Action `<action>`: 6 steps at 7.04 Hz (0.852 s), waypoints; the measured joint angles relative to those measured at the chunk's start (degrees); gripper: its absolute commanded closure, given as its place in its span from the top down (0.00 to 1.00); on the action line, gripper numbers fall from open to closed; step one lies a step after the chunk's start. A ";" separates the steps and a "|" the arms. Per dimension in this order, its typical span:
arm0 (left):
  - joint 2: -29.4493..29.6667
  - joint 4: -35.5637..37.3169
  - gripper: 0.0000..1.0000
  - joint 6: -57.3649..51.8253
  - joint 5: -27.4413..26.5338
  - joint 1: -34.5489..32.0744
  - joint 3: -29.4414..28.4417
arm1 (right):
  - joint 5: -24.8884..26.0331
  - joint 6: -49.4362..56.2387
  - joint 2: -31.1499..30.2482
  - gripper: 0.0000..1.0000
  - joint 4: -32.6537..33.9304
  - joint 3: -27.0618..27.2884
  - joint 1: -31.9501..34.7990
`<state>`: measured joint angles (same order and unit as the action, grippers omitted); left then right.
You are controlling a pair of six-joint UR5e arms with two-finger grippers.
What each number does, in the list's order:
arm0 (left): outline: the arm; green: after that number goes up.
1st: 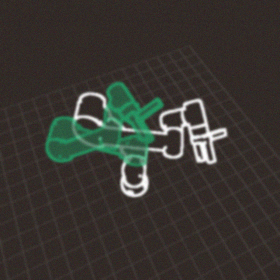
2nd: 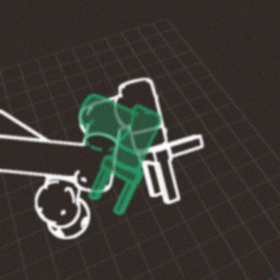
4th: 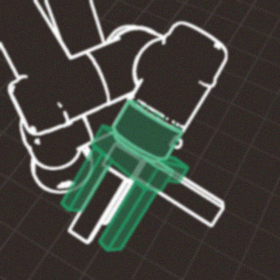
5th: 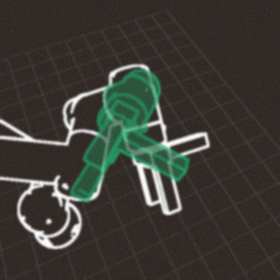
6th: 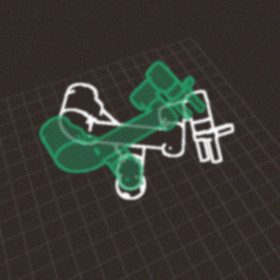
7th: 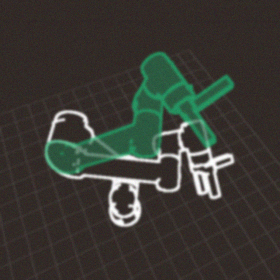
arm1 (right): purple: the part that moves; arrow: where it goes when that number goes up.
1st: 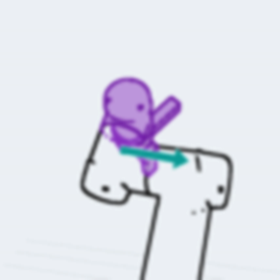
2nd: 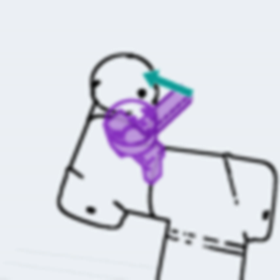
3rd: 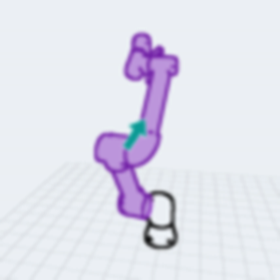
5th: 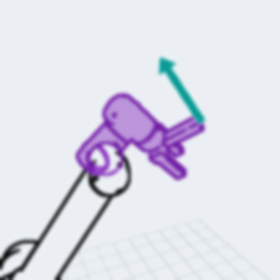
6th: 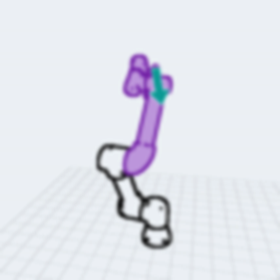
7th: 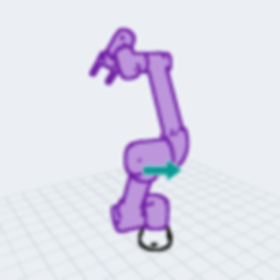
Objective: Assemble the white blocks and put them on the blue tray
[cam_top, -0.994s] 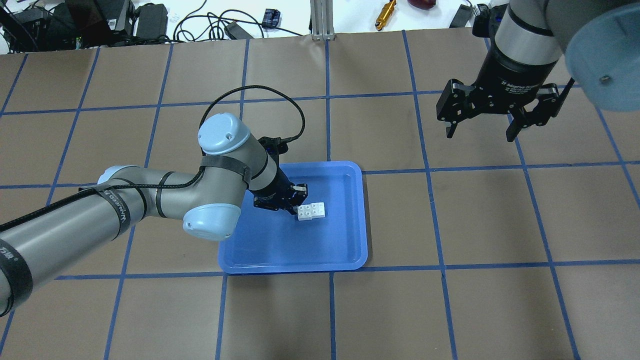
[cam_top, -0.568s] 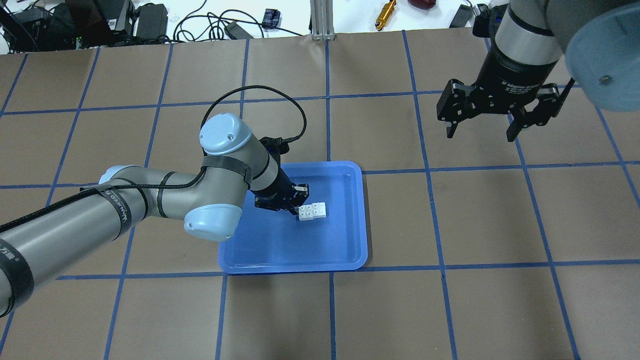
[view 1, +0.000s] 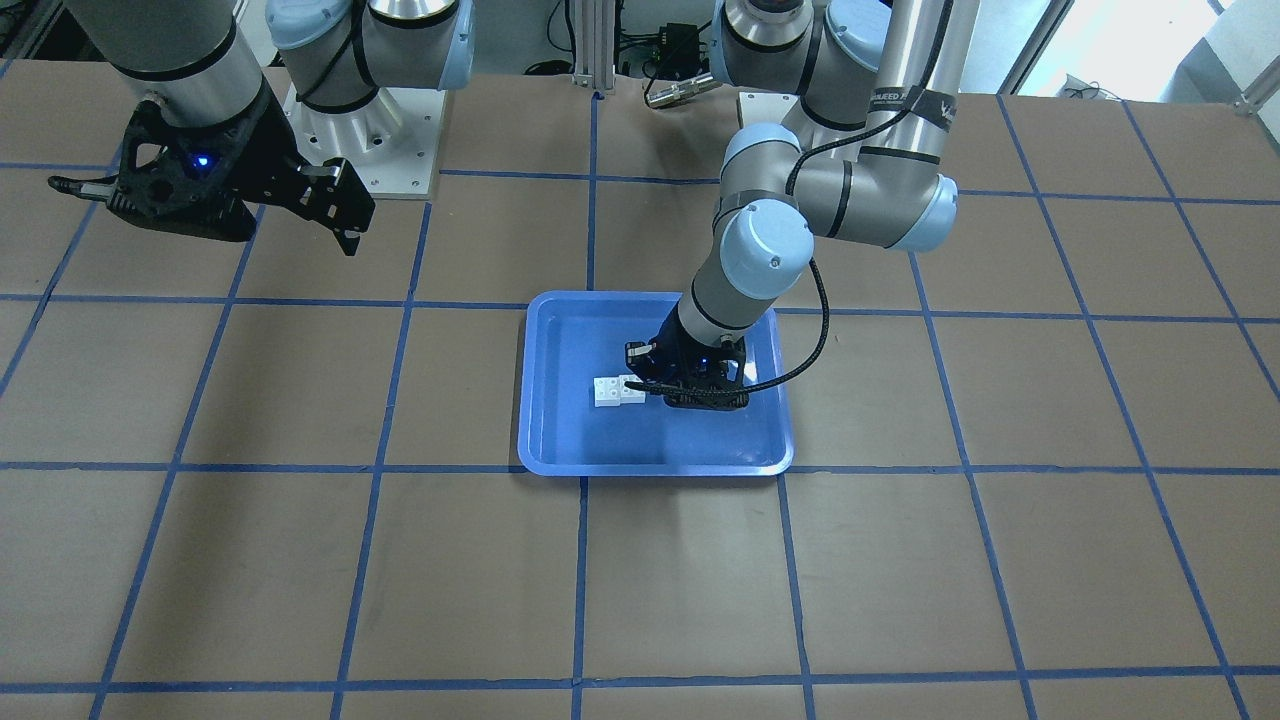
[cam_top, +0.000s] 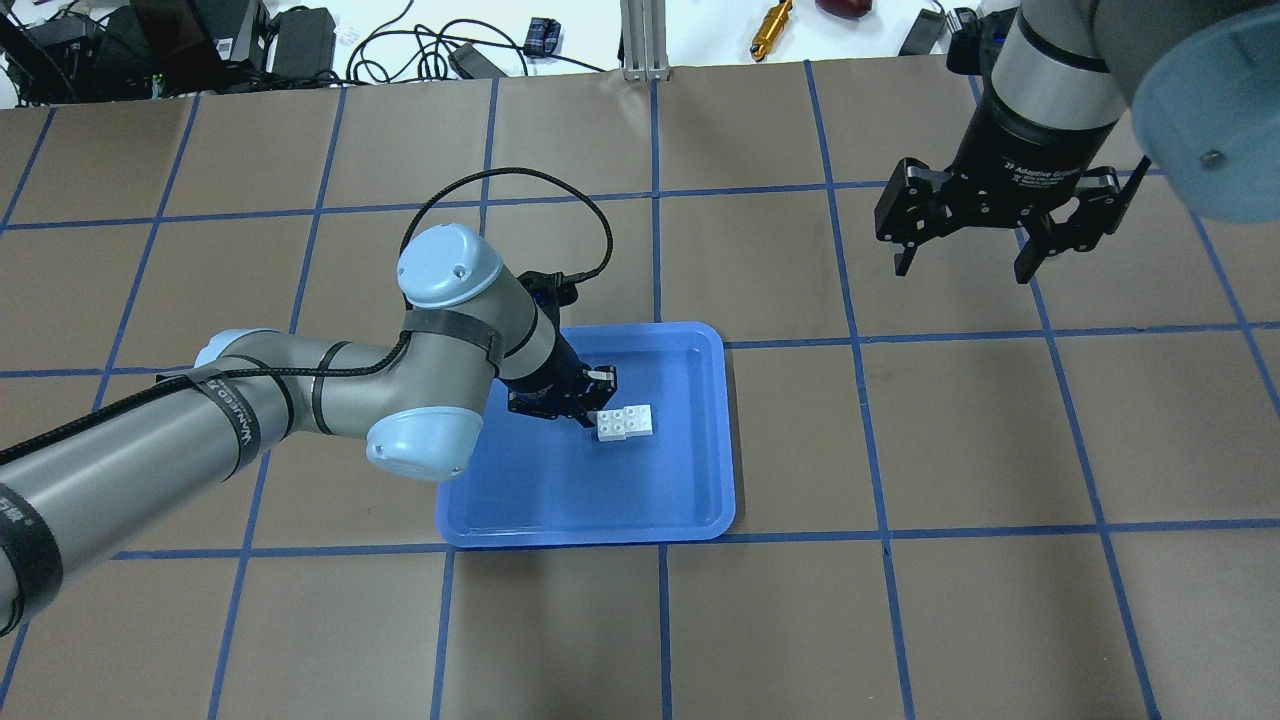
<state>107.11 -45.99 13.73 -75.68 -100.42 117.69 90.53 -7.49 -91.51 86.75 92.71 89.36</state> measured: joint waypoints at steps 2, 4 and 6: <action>-1.86 -1.98 0.00 -0.09 -0.90 1.37 -0.23 | 0.02 -0.02 -0.04 1.00 -0.23 -0.09 -0.13; -5.24 -7.31 0.00 -0.75 -4.33 2.11 -2.86 | -0.34 0.21 0.00 1.00 -1.93 -0.21 -0.28; -8.59 -22.56 0.00 -6.05 -9.67 3.61 -12.47 | -0.66 0.56 -0.03 1.00 -2.59 -0.36 -0.32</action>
<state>98.52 -68.56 7.68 -85.36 -96.81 105.23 89.86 -6.94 -91.54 84.16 92.35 89.04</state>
